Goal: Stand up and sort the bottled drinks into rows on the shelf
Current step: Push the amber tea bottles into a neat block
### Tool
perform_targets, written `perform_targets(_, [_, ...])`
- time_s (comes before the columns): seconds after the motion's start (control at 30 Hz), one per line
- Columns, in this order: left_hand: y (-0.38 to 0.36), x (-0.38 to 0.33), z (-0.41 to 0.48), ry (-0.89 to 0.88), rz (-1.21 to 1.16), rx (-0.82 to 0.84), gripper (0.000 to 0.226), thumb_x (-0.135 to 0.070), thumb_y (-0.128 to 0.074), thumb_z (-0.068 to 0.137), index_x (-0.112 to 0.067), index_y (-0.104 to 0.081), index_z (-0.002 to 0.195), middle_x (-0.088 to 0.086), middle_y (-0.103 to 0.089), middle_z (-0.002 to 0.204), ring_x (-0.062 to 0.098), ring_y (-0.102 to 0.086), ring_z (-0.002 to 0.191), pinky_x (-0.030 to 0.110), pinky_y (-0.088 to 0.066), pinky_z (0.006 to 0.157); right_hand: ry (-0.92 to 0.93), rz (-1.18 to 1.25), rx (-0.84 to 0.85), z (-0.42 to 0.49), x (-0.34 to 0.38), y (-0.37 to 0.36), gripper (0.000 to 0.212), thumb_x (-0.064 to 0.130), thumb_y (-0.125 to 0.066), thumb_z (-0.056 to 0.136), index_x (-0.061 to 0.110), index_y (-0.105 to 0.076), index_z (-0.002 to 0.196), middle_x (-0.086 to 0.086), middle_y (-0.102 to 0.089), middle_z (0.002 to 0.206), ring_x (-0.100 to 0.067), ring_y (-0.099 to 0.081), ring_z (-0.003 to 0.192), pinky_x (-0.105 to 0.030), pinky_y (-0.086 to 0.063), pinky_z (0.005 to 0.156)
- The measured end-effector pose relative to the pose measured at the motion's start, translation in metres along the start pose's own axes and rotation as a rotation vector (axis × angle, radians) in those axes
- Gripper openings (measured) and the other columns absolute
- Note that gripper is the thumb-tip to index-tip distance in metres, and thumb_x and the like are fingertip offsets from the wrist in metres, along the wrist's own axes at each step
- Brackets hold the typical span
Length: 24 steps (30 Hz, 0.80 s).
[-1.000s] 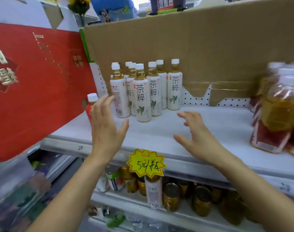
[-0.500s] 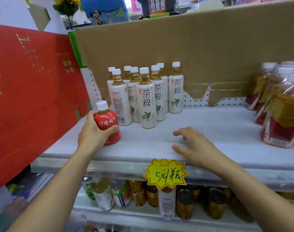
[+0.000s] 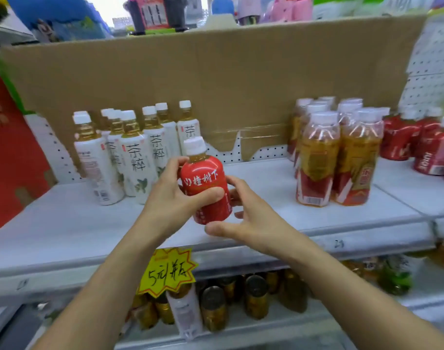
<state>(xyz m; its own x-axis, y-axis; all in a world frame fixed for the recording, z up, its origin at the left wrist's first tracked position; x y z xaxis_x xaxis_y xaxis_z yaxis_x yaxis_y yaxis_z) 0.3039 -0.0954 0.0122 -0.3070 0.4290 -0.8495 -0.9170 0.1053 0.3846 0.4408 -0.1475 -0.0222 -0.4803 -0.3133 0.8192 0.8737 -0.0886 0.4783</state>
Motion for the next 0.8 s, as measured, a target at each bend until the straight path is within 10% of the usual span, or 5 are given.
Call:
perform_targets(0.3, [-0.187, -0.099, -0.017, -0.117, -0.121, 0.101, 0.078, -0.052, -0.085, 0.053, -0.037, -0.048, 0.12, -0.017, -0.061, 0.109, -0.008, -0.063, 0.092, 0.018, -0.058, 0.07, -0.019, 0.074, -0.26, -0.076, -0.054, 0.168, 0.075, 0.026, -0.085, 0.071, 0.031, -0.039, 0.13, 0.013, -0.057, 0.114, -0.004, -0.061, 0.102, -0.024, -0.057, 0.081])
perform_targets(0.57, [-0.235, -0.104, -0.003, -0.13, 0.126, -0.451, 0.081, -0.058, -0.076, 0.075, -0.023, -0.038, 0.136, -0.007, -0.036, 0.127, 0.009, -0.036, 0.122, 0.028, -0.039, 0.1, -0.115, 0.018, -0.521, -0.13, -0.143, 0.326, 0.068, 0.037, -0.085, 0.068, 0.035, -0.042, 0.121, -0.001, -0.057, 0.113, -0.018, -0.062, 0.102, -0.042, -0.059, 0.085])
perform_targets(0.8, [-0.259, -0.061, 0.016, 0.066, 0.115, -0.378, 0.111, -0.051, -0.081, 0.072, -0.032, -0.008, 0.152, -0.004, -0.021, 0.153, 0.02, -0.028, 0.143, 0.05, -0.035, 0.115, -0.29, -0.267, -0.642, -0.13, -0.202, 0.4, 0.082, 0.034, -0.085, 0.072, 0.022, -0.041, 0.14, -0.007, -0.042, 0.13, -0.028, -0.037, 0.125, -0.046, -0.035, 0.109])
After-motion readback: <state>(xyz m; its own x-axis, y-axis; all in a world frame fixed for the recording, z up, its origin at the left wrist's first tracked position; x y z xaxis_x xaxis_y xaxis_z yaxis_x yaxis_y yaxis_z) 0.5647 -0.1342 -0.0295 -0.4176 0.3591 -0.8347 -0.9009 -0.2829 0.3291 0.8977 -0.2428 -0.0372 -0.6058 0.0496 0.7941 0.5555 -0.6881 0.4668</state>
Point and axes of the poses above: each hand's wrist, its own z-axis towards the middle knuckle, its own y-axis out of the back of the hand, x = y × z, the point moved 9 cm from there along z, towards the middle knuckle
